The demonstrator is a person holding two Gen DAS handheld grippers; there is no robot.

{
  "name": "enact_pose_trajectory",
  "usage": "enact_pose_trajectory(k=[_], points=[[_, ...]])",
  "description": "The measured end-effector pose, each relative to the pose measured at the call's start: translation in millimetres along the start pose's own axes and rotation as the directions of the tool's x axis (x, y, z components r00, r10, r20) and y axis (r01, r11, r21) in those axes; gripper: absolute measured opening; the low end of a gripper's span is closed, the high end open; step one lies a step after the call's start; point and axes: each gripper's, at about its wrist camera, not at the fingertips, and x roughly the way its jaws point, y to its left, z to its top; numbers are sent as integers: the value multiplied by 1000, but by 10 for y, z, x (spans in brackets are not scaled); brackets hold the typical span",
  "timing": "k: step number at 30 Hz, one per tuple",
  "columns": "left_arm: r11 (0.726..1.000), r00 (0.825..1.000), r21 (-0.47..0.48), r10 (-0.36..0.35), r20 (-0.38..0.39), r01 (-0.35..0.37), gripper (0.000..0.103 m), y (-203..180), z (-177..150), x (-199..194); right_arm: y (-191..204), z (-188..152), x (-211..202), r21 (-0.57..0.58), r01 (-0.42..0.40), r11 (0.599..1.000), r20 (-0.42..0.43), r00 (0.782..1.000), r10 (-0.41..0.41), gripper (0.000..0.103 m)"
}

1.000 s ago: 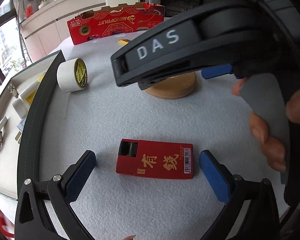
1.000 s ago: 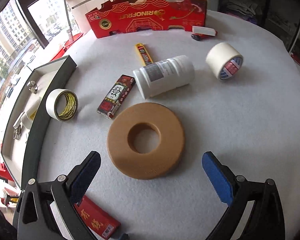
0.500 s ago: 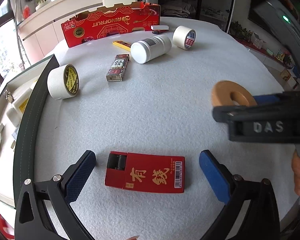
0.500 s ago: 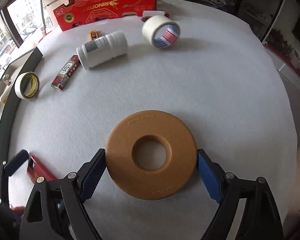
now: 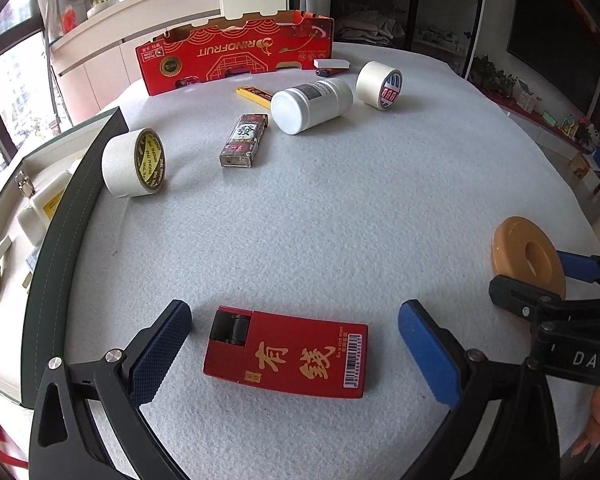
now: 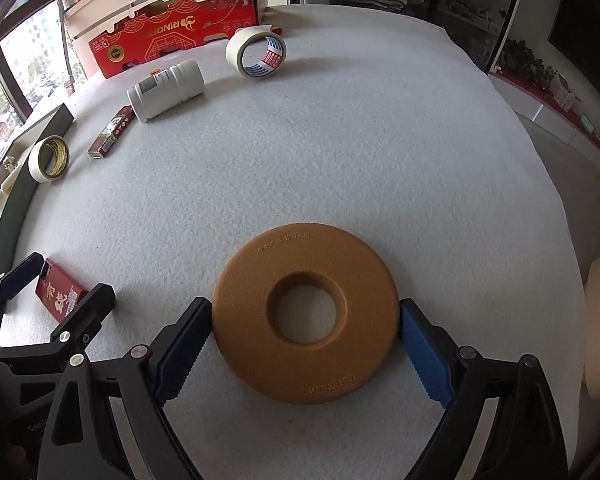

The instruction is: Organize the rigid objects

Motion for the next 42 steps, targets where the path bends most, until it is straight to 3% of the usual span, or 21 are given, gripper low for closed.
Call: enact_pose_trajectory(k=[4, 6, 7, 14, 30, 34, 42], points=[[1000, 999, -10, 5, -51, -6, 101, -7, 54, 16, -10, 2, 3, -5, 2, 1000, -6, 1000, -2, 95], [1000, 999, 3, -2, -54, 2, 87, -40, 60, -21, 1, 18, -1, 5, 10, 1000, -14, 1000, -10, 92], [1000, 999, 16, -7, -50, 8, 74, -63, 62, -56, 3, 20, -13, 12, 11, 1000, -16, 1000, -11, 88], [999, 994, 0, -45, -100, 45, 74, -54, -41, -172, -71, -128, -147, 71, -31, 997, -29, 999, 33, 88], [997, 997, -23, -78, 28, 79, 74, 107, -193, -879, 220, -264, -570, 73, -124, 990, -15, 992, 126, 88], [993, 995, -71, -86, 56, 90, 74, 283, -208, -1000, 395, -249, -634, 43, -132, 990, -18, 991, 132, 88], [981, 991, -187, -34, 126, 57, 74, 779, -196, -1226, 831, -139, -717, -25, -168, 985, -17, 986, 168, 88]])
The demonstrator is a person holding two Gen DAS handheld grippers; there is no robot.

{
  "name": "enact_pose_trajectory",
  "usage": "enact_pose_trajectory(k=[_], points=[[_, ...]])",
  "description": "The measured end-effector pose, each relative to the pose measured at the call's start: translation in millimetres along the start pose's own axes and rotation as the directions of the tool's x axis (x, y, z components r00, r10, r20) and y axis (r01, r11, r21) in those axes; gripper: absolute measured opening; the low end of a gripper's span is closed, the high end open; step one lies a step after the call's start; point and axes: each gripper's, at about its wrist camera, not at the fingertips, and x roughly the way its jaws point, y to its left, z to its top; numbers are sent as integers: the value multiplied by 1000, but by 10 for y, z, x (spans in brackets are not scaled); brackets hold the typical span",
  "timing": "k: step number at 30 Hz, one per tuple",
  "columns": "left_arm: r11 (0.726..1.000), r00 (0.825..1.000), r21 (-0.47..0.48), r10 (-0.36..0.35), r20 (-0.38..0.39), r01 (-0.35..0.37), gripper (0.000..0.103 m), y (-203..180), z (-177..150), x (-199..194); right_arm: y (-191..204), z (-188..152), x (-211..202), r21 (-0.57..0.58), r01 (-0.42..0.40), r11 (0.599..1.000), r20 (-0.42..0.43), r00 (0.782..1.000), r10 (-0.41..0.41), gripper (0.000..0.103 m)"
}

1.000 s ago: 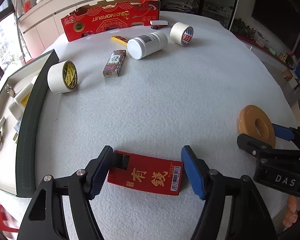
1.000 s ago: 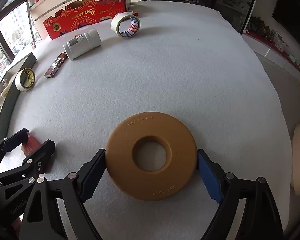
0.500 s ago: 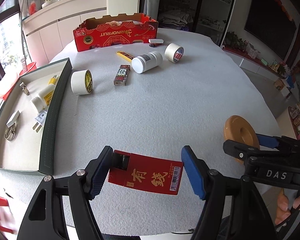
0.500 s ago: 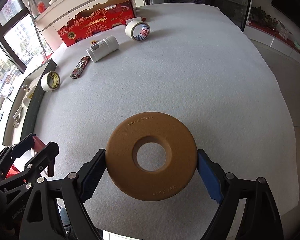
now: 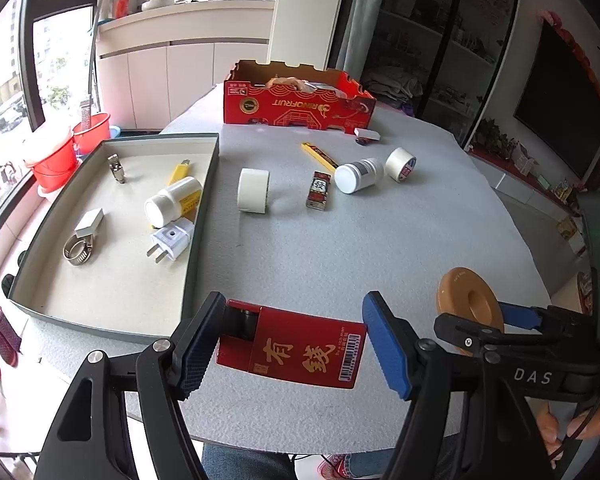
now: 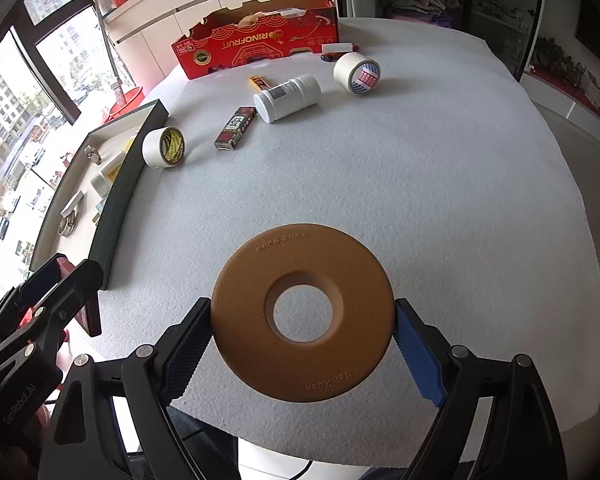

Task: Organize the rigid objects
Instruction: 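Carry the red box and tan ring over the gray tray with both grippers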

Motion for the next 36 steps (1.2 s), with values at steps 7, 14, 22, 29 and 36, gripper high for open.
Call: enact_pose_trajectory(k=[7, 14, 22, 29, 36], points=[[992, 997, -115, 62, 49, -56, 74, 509, 120, -150, 455, 175, 8, -80, -50, 996, 3, 999, 50, 88], [973, 985, -189, 151, 78, -134, 74, 968, 210, -264, 929, 386, 27, -167, -93, 982, 10, 995, 96, 88], [942, 968, -267, 235, 85, -205, 74, 1424, 240, -344, 1418, 568, 119, -245, -147, 958, -7, 989, 150, 88], [917, 958, -314, 279, 62, -247, 74, 1722, 234, -308, 1720, 675, 193, -286, -178, 942, -15, 983, 181, 88], [894, 947, -347, 318, 45, -283, 74, 1971, 239, -272, 1917, 795, 252, -310, -183, 933, -12, 982, 188, 88]])
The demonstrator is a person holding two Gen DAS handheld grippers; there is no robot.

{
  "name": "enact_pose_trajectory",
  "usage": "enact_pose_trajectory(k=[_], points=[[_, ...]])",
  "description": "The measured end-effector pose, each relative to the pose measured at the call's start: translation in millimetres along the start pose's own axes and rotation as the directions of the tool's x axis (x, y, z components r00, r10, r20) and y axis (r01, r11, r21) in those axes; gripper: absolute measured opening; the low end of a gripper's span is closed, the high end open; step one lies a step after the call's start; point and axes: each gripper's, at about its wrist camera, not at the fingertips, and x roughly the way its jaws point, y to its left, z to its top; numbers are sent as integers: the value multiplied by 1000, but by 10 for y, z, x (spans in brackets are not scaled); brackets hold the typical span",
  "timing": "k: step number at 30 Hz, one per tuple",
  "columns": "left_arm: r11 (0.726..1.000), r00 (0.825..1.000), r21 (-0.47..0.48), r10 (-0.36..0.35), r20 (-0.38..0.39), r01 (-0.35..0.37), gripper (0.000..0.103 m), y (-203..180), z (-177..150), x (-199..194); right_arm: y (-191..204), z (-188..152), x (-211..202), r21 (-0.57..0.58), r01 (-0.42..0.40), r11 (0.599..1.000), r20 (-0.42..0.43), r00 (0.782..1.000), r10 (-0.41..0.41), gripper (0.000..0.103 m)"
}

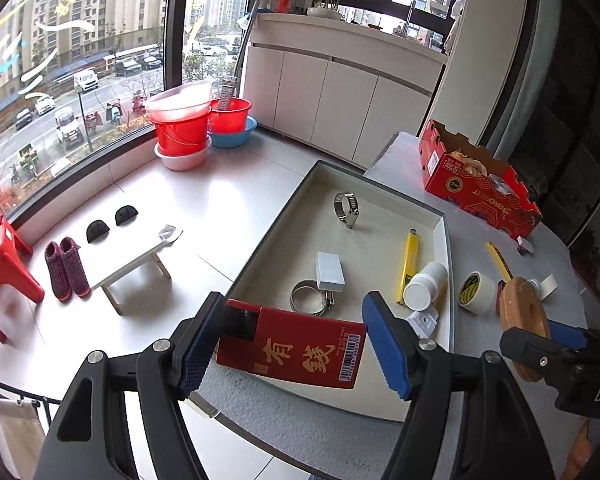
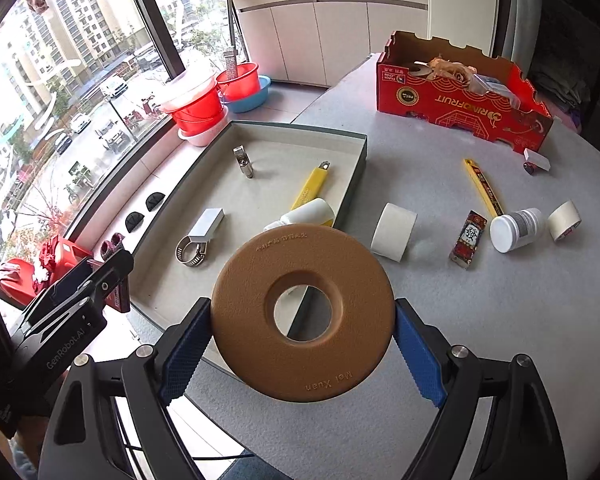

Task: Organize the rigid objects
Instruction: 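Carry the red box and tan ring over the gray tray with both grippers, then lower the red box and ring into the tray and open both grippers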

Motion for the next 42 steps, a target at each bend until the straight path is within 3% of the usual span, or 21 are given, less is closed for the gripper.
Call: enact_pose_trajectory(k=[9, 17, 42], points=[[999, 999, 32, 16, -32, -15, 74, -75, 42, 226, 206, 226, 260, -12, -38, 999, -8, 999, 38, 88], [996, 998, 85, 14, -67, -8, 74, -284, 17, 434, 162, 469, 449, 9, -34, 999, -10, 999, 34, 88], [993, 992, 118, 16, -126, -2, 74, -447, 19, 765, 166, 687, 888, 13, -29, 1000, -40, 999, 29, 88]])
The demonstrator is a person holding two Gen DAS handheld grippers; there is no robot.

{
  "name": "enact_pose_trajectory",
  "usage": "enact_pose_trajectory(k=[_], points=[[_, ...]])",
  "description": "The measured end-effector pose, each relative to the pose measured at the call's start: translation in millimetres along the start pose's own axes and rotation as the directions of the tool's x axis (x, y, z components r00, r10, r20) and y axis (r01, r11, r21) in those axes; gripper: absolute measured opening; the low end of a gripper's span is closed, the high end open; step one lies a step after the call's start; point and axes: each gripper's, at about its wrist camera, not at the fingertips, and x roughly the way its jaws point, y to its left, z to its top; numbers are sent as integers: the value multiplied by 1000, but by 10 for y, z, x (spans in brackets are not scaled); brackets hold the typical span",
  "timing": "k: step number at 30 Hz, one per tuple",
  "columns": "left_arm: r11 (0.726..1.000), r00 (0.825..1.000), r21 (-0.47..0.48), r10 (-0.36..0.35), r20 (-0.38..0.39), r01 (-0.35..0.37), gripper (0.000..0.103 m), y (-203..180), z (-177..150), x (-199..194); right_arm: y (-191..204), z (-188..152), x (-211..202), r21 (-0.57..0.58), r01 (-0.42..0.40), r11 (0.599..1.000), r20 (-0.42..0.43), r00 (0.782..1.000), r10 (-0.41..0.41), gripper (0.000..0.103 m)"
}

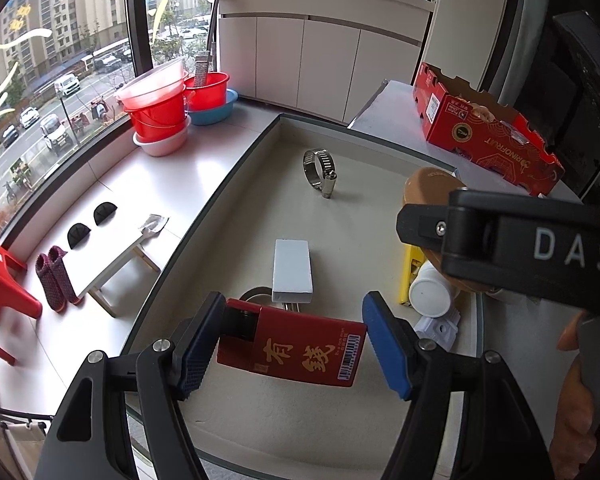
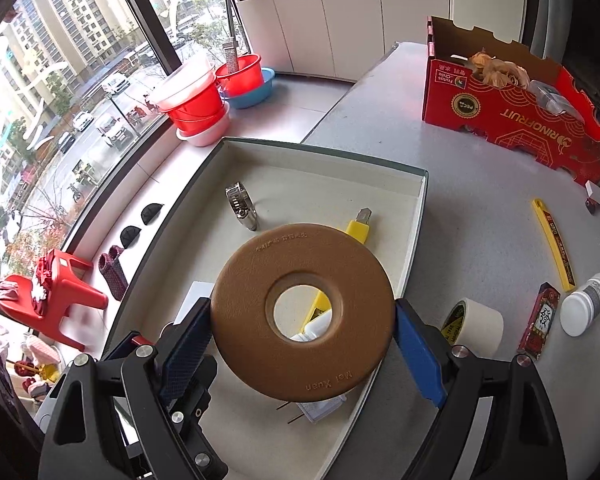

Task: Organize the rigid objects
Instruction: 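Lower the red box and ring into the tray and open both grippers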

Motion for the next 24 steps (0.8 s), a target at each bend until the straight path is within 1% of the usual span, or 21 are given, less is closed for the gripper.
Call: enact_pose_trajectory(k=[11, 17, 18, 19, 22, 23, 24], points=[[1000, 1000, 7, -7, -19, 7, 74, -30, -9, 102, 48, 35, 166, -35, 29, 999, -12, 999, -30, 88], [1000, 1000, 10, -5, -21, 5, 75, -42, -8, 116, 59, 36, 182, -48, 34, 998, -17, 999, -35, 88], [1000, 1000, 11, -2, -18, 2, 76, -41, -8, 110, 63, 35, 175, -52, 35, 998, -18, 999, -36, 88], [1000, 1000, 9, -1, -16, 1, 81, -38, -7, 102, 64, 34, 168, -54, 36, 998, -15, 999, -37, 89], [1000, 1000, -5, -3, -22, 3, 84, -20, -10, 85, 65, 23, 137, -57, 45, 997, -22, 999, -47, 91], [1000, 999, -7, 0, -34, 0, 90, -18, -12, 93, 63, 18, 116, -58, 47, 997, -16, 999, -48, 95], [1000, 999, -10, -4, -42, 3, 92, -17, -15, 99, 61, 11, 79, -62, 50, 997, 4, 999, -50, 103]])
